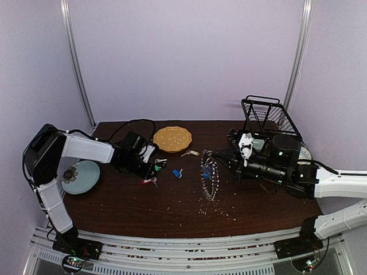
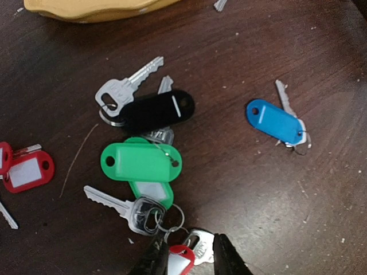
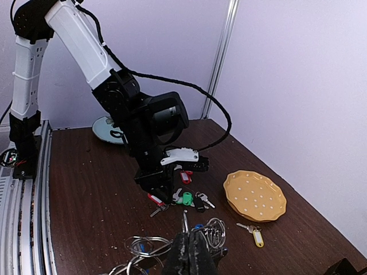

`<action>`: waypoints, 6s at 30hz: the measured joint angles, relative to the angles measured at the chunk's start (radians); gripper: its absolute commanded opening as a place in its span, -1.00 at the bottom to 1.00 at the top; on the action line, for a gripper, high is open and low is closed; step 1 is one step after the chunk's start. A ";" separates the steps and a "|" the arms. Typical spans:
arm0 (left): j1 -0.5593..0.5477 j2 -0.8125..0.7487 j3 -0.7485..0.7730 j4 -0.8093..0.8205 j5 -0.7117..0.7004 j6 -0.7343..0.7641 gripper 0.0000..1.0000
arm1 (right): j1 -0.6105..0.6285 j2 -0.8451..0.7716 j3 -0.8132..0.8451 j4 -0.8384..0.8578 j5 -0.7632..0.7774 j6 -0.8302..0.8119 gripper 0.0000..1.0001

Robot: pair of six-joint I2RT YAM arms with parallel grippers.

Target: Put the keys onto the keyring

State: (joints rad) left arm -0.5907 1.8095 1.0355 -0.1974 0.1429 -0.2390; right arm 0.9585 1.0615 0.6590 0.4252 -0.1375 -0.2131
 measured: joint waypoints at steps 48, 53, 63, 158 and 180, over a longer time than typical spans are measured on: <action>-0.024 0.061 0.022 0.002 -0.042 0.021 -1.00 | -0.002 0.006 -0.004 0.000 -0.015 0.000 -1.00; -0.031 0.035 0.016 -0.003 -0.023 0.032 -1.00 | -0.002 0.006 -0.004 0.000 -0.017 0.000 -1.00; -0.238 -0.190 0.012 -0.057 0.031 0.201 -1.00 | -0.002 -0.049 -0.003 -0.037 -0.015 0.000 -1.00; -0.364 -0.951 -0.392 0.590 0.289 0.584 -0.94 | 0.162 0.467 0.367 0.415 -0.394 -0.124 -1.00; -0.364 -0.945 -0.351 0.270 0.108 0.795 -1.00 | 0.156 0.439 0.549 -0.065 -0.288 -0.394 -0.53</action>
State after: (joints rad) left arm -0.9546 0.8650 0.6842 0.0723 0.2512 0.5564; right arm 1.1149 1.5005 1.2083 0.3603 -0.4255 -0.6067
